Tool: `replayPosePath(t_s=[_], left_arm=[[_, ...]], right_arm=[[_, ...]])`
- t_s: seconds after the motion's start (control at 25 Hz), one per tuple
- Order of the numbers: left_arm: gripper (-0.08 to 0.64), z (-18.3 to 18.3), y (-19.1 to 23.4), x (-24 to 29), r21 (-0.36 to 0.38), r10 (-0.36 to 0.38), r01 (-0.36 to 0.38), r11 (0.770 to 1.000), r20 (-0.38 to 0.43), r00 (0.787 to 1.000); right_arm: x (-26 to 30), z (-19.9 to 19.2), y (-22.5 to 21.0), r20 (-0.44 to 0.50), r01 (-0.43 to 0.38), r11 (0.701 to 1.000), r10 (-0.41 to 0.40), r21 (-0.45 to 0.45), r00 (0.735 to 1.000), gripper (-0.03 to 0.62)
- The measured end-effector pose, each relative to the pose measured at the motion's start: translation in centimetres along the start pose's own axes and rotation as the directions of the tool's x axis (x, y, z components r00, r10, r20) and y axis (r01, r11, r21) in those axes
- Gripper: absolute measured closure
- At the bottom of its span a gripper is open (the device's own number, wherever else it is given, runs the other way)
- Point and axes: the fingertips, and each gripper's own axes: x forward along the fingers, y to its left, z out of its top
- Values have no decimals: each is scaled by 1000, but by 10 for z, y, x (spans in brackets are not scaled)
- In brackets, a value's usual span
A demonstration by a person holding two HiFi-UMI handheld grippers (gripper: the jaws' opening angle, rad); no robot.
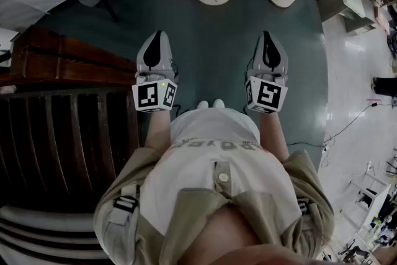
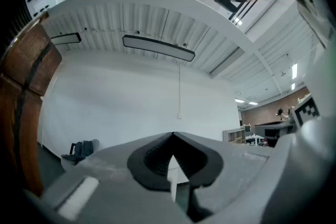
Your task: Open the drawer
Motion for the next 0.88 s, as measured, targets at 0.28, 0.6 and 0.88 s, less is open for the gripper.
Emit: replayPosePath(t_s=[0.28, 0.6, 0.88], left_arm=[[557, 0, 2, 2, -8, 2, -2, 1000, 0, 1000], [557, -1, -2, 5, -13, -7, 7, 1000, -4, 1000], [557, 4, -3, 8, -9, -15, 15, 1000, 3, 1000]], right_arm=[[2, 1, 1, 4, -2, 1000, 2, -6, 1000, 592], [2, -1, 2, -1, -12, 1000, 12, -24, 1000, 592], [3, 0, -10, 36, -13, 994, 9, 104, 999, 589]])
